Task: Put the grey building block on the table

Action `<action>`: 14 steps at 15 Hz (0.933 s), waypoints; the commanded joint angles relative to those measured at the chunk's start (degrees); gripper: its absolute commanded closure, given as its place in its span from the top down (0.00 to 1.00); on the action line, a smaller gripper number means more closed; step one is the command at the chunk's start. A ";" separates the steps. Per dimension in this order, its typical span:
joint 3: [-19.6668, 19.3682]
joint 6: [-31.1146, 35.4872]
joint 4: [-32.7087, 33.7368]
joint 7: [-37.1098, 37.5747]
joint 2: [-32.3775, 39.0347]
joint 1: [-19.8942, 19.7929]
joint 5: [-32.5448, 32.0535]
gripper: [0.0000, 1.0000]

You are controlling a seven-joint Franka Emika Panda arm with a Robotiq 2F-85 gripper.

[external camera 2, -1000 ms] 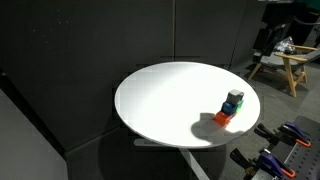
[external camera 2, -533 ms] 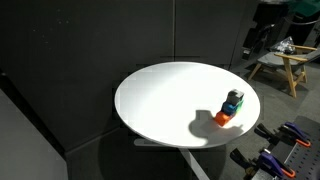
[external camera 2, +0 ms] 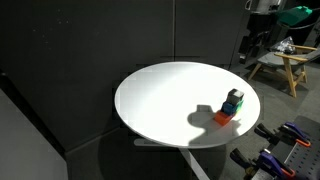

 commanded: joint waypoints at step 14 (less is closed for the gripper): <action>-3.42 6.68 4.23 -11.11 14.32 0.45 -0.06 1.00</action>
